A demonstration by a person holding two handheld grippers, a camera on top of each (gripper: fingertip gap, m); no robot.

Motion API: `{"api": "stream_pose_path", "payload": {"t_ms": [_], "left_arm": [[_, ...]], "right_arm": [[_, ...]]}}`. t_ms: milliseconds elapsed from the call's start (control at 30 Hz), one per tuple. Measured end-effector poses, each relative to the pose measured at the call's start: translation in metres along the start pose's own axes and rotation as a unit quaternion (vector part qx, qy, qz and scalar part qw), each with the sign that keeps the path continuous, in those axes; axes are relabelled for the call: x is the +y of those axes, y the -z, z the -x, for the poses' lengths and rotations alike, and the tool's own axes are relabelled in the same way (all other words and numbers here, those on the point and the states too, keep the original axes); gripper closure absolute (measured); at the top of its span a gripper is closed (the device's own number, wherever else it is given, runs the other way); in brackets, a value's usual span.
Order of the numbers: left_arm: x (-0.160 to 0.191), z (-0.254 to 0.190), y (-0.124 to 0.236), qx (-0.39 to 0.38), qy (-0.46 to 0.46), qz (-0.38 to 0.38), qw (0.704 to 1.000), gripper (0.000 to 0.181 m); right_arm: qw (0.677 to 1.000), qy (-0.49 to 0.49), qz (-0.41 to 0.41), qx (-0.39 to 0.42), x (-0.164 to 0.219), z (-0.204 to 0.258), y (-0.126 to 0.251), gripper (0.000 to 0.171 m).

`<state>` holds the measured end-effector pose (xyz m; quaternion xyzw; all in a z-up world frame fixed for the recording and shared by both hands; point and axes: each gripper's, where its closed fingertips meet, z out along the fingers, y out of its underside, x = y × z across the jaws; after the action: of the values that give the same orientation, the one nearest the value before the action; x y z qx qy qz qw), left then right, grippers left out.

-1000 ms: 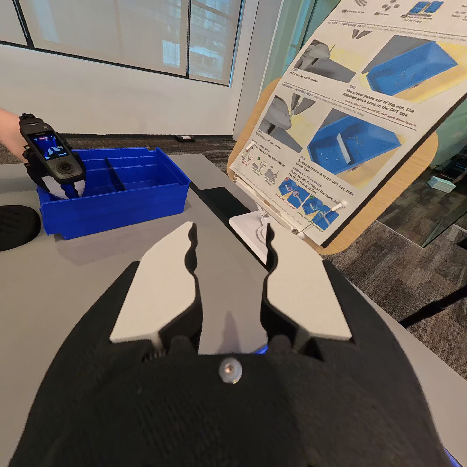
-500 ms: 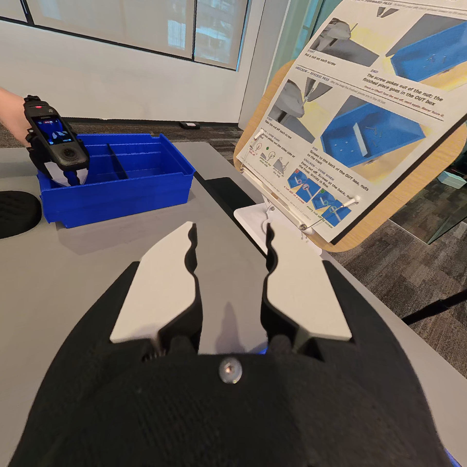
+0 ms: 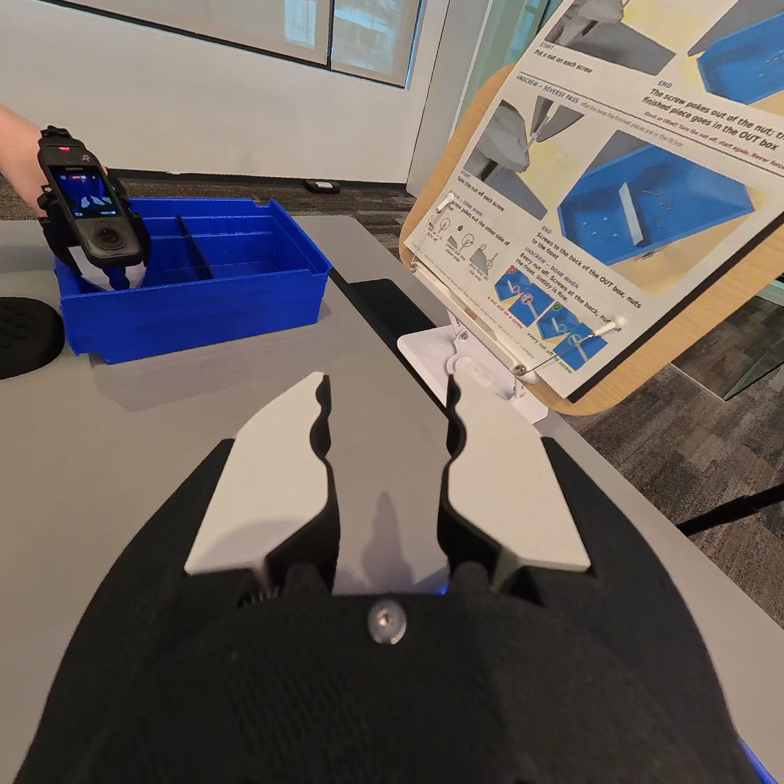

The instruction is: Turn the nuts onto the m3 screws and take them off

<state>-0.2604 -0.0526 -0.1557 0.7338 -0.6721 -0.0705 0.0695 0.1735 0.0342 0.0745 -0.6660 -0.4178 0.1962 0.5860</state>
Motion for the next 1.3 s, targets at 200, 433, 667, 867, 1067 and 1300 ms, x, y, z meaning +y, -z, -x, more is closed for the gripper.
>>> {"api": "stream_pose_path", "payload": {"t_ms": [200, 433, 667, 867, 1067, 1300], "left_arm": [[0.0, 0.001, 0.0, 0.004, -0.023, 0.01, 1.0, 0.169], [-0.001, 0.002, 0.0, -0.003, -0.02, 0.004, 1.0, 0.177], [-0.004, 0.001, 0.002, -0.007, 0.001, -0.024, 1.0, 0.177], [-0.01, 0.005, 0.018, -0.022, 0.027, -0.063, 0.997, 0.181], [-0.018, 0.005, 0.021, -0.008, 0.071, -0.09, 0.993, 0.18], [-0.018, 0.002, 0.01, -0.007, 0.051, -0.07, 0.996, 0.167]], "right_arm": [[1.0, 0.002, 0.012, -0.003, 0.005, 0.002, -0.004, 0.118], [1.0, 0.005, 0.022, -0.007, 0.008, 0.004, -0.007, 0.118], [1.0, 0.003, 0.024, -0.01, 0.009, 0.004, -0.007, 0.118], [1.0, 0.003, 0.027, -0.012, 0.011, 0.004, -0.007, 0.118], [0.999, 0.004, 0.032, -0.016, 0.013, 0.005, -0.008, 0.118], [0.999, 0.008, 0.04, -0.022, 0.015, 0.009, -0.011, 0.118]]}}
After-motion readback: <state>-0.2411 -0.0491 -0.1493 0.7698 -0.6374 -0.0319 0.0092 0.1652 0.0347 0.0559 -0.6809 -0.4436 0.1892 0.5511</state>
